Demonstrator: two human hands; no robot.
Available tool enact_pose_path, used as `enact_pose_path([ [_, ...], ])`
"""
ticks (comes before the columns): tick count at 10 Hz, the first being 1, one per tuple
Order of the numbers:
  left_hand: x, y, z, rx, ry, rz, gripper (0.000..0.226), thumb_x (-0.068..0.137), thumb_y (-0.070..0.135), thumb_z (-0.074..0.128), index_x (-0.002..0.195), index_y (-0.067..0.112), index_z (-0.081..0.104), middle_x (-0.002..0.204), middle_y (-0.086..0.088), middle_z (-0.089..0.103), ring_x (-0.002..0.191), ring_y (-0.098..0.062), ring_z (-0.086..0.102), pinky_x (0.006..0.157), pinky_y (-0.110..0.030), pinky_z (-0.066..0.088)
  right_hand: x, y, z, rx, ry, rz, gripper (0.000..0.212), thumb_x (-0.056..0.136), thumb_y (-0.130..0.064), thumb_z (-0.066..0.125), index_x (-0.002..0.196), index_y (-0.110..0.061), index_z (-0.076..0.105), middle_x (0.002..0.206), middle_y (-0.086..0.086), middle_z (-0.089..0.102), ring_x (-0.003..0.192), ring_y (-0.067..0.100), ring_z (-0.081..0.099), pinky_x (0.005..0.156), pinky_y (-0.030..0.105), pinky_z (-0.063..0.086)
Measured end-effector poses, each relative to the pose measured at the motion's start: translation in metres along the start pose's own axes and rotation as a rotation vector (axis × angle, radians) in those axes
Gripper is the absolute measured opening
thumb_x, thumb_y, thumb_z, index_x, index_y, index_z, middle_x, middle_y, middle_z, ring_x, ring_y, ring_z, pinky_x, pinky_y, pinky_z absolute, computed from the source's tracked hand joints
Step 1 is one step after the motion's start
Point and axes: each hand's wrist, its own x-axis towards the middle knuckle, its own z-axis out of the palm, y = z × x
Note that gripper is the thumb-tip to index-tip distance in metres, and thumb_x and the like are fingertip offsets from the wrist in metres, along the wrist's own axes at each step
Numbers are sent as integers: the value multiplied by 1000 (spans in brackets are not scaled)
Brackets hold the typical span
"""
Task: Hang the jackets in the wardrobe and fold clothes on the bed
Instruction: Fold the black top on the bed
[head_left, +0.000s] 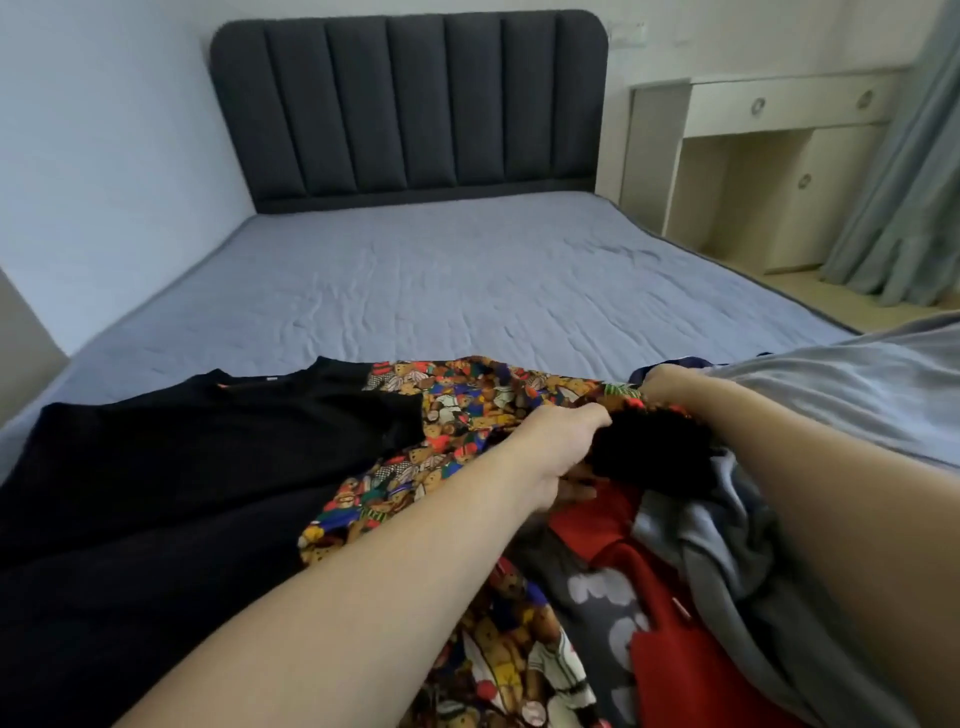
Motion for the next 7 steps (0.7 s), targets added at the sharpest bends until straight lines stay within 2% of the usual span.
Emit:
enact_pose_path([
  [1, -3, 6, -34, 48, 265, 73, 28, 87, 23, 48, 106, 4, 59, 88, -12, 59, 83, -28, 58, 69, -34, 49, -10, -23, 13, -27, -72, -33, 21, 96, -20, 51, 107, -5, 60, 101, 12, 65, 100, 23, 62, 71, 30, 45],
  [2, -16, 24, -134, 245, 410, 150, 36, 95, 23, 44, 118, 2, 62, 115, -18, 64, 104, -35, 62, 78, -32, 52, -5, -55, 30, 155, -49, -34, 16, 96, -20, 53, 92, -8, 63, 85, 11, 64, 76, 18, 58, 60, 27, 40],
  [3, -36, 40, -250, 553, 676, 222, 31, 94, 16, 44, 113, 0, 63, 120, -21, 63, 109, -36, 60, 75, -29, 44, -1, -116, 61, 72, 50, -63, 26, 95, -29, 55, 105, -6, 61, 110, 18, 59, 104, 26, 57, 77, 27, 39],
  [4, -64, 33, -356, 961, 1041, 166, 32, 91, 23, 48, 117, 6, 57, 124, -20, 59, 114, -38, 55, 92, -40, 43, 7, -186, 114, 22, 174, -152, 39, 88, -37, 58, 114, -8, 56, 120, 21, 52, 116, 32, 50, 97, 36, 40],
  [5, -87, -3, -439, 1135, 1391, 88, 42, 85, 23, 52, 124, 9, 47, 131, -20, 50, 123, -39, 44, 103, -52, 31, 5, -242, 167, -141, 265, -245, 62, 79, -46, 52, 135, -22, 41, 138, 15, 34, 130, 37, 31, 107, 45, 27],
  [6, -75, -59, -459, 1195, 1158, 34, 63, 82, 38, 47, 139, 18, 33, 147, -14, 30, 138, -35, 22, 111, -66, 8, 5, -265, 195, -405, 433, -370, 74, 73, -44, 54, 141, -28, 30, 140, 8, 23, 131, 33, 19, 108, 47, 18],
  [7, -44, -109, -434, 1251, 599, -7, 84, 80, 73, 36, 151, 40, 5, 162, 2, -3, 148, -27, -13, 105, -70, -17, 11, -250, 204, -633, 376, -317, 90, 78, -40, 56, 150, -27, 2, 150, 8, 8, 138, 32, 12, 110, 49, 16],
])
